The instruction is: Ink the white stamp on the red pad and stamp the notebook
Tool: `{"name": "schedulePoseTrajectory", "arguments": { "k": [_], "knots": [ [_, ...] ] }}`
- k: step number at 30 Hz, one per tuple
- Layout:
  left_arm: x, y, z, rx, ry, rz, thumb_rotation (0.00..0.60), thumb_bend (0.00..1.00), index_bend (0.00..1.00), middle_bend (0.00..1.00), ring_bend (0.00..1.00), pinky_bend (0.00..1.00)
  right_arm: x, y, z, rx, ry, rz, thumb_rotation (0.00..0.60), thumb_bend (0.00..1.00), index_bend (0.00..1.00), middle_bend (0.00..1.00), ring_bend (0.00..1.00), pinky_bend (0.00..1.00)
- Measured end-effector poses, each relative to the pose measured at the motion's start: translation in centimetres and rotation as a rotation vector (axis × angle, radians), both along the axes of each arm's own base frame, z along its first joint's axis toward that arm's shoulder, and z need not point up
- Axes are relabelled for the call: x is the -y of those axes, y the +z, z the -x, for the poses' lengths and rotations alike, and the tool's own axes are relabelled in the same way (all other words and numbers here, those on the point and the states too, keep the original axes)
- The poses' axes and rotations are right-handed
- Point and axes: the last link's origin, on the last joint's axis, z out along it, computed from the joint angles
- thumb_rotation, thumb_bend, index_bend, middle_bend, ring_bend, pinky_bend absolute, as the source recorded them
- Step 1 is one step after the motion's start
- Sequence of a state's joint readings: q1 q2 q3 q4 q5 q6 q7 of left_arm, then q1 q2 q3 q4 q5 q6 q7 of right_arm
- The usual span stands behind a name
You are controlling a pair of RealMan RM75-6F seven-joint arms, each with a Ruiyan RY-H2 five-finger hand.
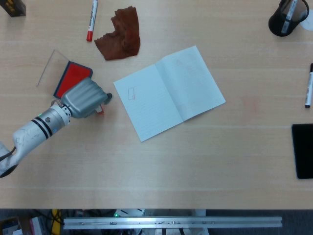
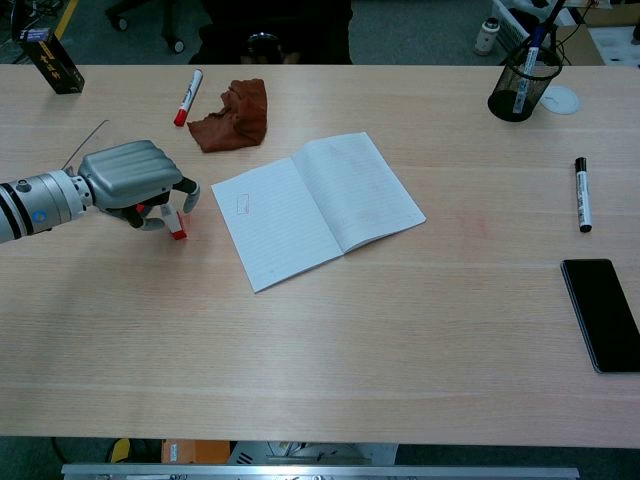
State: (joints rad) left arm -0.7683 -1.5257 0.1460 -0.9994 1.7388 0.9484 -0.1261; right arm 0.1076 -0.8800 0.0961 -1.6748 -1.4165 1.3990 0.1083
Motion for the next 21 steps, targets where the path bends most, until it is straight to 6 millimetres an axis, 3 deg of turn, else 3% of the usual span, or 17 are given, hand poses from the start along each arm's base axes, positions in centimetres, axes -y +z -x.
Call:
{"name": "schedulePoseTrajectory", "arguments": {
  "k": [21],
  "knots": [
    [-0.18,-0.82,0.10,0.000,-0.020,-0.004,0.600,0.23,0.50,1.00,1.00,1.00,-0.11,0.09,0.00,0.000,-0.006,0.001,0.600,0.05,0.30,0.41,0.35,0.47]
  ]
}}
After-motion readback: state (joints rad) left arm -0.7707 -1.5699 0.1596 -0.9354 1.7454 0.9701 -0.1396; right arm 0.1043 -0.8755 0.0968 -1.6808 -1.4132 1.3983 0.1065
